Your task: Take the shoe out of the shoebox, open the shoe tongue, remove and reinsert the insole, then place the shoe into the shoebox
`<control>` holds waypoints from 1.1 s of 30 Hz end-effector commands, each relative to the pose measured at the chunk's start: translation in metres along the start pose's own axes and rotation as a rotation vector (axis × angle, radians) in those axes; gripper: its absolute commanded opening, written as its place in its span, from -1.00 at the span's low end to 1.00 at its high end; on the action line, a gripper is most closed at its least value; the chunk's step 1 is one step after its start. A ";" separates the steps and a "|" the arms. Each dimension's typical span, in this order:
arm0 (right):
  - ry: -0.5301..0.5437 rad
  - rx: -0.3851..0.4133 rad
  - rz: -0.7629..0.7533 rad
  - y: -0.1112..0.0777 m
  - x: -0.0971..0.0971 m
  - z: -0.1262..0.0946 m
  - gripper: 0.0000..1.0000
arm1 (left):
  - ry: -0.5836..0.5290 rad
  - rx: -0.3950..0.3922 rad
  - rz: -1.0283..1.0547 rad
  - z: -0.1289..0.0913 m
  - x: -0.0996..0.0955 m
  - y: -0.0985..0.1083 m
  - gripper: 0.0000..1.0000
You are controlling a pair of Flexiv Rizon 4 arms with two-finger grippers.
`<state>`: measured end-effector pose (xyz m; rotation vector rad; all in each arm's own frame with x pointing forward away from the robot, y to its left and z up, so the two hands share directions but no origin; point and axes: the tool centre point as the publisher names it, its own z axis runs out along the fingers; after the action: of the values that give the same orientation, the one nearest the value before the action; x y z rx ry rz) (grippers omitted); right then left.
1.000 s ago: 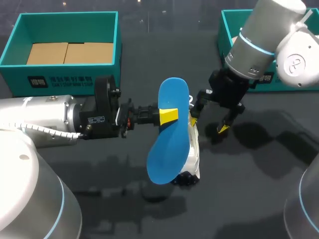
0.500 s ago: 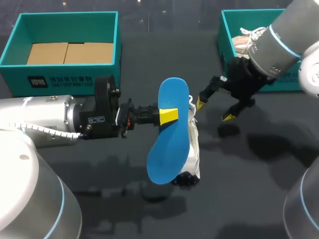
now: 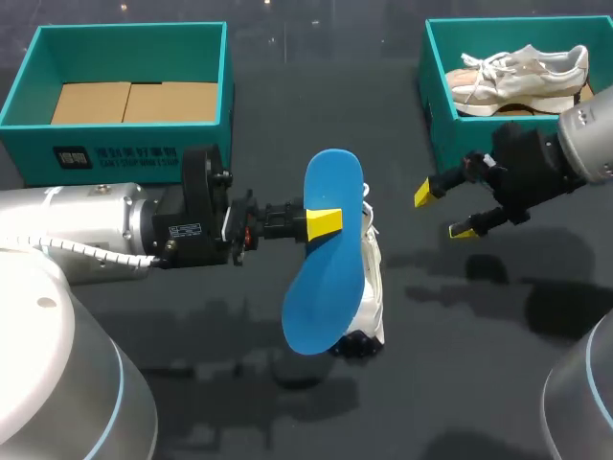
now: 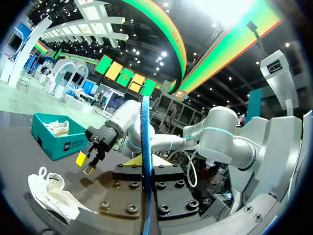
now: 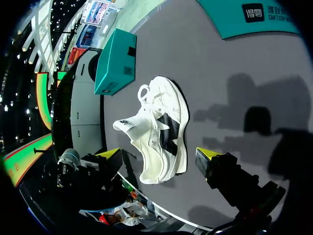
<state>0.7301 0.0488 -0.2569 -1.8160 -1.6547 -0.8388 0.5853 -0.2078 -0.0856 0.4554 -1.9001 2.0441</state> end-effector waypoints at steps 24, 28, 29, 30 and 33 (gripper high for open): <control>0.399 -0.078 0.207 0.013 0.024 -0.008 1.00 | -0.003 0.003 0.000 0.001 0.001 0.002 -1.00; 0.454 -0.061 0.221 0.014 0.034 -0.011 1.00 | -0.003 0.003 0.000 0.001 0.001 0.002 -1.00; 0.472 -0.046 0.225 0.014 0.035 -0.012 1.00 | -0.003 0.003 0.000 0.001 0.001 0.002 -1.00; 0.479 -0.041 0.229 0.014 0.037 -0.013 1.00 | -0.003 0.003 0.000 0.001 0.001 0.002 -1.00; 0.518 -0.030 0.246 0.011 0.041 -0.017 1.00 | -0.001 -0.004 0.035 0.002 -0.001 0.001 -1.00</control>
<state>0.7407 0.0621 -0.2131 -1.6144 -1.0817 -1.1052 0.5854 -0.2078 -0.0858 0.4502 -1.9056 2.0468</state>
